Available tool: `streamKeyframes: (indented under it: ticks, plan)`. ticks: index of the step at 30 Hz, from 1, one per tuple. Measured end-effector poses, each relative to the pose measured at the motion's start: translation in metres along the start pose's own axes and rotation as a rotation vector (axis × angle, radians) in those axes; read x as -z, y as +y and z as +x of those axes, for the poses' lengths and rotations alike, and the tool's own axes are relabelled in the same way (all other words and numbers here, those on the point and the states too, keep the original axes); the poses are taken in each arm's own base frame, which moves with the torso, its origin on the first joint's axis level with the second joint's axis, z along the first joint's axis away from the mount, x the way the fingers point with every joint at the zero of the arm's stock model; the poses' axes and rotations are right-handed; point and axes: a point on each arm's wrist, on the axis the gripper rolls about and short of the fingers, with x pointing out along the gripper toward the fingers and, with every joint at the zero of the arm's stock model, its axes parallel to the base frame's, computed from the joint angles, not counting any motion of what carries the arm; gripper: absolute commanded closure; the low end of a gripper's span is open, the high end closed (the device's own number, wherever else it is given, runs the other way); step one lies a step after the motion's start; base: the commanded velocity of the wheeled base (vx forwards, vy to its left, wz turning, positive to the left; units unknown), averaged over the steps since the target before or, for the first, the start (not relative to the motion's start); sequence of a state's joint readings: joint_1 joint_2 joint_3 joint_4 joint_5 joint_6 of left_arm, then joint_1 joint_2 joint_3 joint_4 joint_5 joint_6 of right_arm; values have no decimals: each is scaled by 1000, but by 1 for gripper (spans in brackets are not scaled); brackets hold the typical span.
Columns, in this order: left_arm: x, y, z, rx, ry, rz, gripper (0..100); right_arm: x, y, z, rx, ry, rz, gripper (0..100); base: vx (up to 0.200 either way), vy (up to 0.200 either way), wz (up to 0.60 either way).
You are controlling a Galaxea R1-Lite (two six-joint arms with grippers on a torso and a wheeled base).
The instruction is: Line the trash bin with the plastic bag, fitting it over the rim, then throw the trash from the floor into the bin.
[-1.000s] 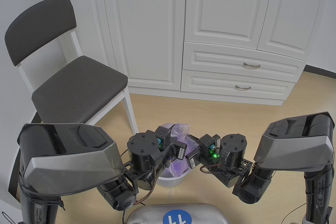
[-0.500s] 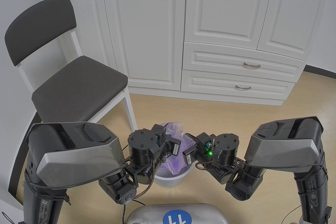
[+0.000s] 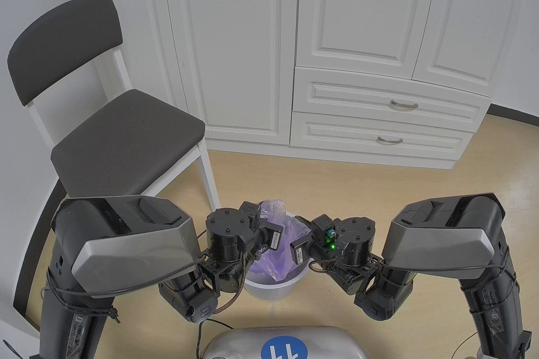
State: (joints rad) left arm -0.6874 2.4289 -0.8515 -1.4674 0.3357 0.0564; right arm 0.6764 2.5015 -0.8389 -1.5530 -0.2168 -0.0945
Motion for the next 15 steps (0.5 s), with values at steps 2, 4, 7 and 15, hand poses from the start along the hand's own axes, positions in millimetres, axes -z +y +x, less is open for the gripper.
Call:
streamKeyframes:
  ticks: [2, 4, 7, 15]
  plan:
    - [1, 1, -1, -2, 7, 4, 100, 1, 1, 0, -2, 2, 10, 100, 0, 0, 0]
    - [1, 2, -3, -2, 14, 8, 100, 2, 3, -1, -8, 6, 19, 100, 0, 0, 0]
    - [-1, 4, -9, -1, 30, 21, 100, 3, 6, -3, -18, 14, 23, 100, 0, 0, 0]
    - [-19, 11, -33, 7, 70, 52, 100, 1, 17, -19, -61, 42, 34, 100, 0, 0, 0]
